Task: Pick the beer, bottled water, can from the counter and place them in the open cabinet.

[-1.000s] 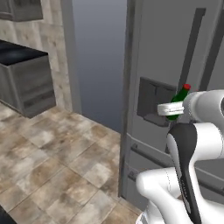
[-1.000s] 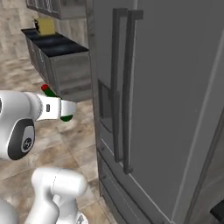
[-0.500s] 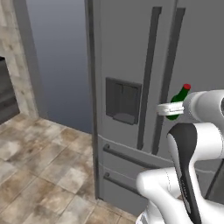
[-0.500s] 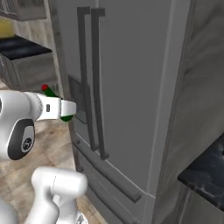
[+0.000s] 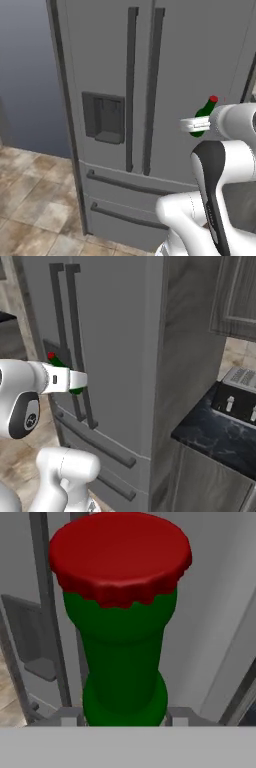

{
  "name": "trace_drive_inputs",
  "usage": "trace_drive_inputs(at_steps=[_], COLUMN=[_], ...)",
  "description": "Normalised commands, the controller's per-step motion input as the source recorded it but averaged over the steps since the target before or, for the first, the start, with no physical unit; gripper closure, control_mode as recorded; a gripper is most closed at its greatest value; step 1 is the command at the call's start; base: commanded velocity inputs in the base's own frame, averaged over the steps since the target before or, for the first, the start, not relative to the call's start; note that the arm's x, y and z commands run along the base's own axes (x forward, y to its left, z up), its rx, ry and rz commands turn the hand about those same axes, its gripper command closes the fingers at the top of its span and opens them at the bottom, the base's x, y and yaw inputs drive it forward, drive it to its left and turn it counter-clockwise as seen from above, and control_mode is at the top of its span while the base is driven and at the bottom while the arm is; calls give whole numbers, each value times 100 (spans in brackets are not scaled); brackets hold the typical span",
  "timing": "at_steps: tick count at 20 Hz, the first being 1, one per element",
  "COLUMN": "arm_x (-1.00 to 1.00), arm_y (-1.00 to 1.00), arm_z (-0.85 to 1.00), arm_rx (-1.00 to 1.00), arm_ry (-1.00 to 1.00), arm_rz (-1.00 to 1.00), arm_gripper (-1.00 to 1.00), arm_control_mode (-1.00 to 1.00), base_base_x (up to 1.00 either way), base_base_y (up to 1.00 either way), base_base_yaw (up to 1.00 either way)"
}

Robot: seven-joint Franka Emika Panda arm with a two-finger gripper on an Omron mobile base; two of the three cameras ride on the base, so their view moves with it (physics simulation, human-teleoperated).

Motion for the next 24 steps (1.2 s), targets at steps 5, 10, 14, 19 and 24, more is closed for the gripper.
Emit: trace_drive_inputs(at_steps=[5, 10, 14, 19, 24], arm_x=[0, 0, 0, 0, 0], arm_y=[0, 0, 0, 0, 0], arm_z=[0, 0, 0, 0, 0], arm_rx=[0, 0, 0, 0, 0], arm_ry=[0, 0, 0, 0, 0], arm_rz=[0, 0, 0, 0, 0], arm_gripper=[100, 100, 100, 100, 100], arm_control_mode=[100, 100, 100, 100, 100], base_base_x=[-16, -25, -30, -33, -28], base_base_y=[0, -2, -28, -34, -51], base_base_yaw=[-32, -25, -18, -22, -21])
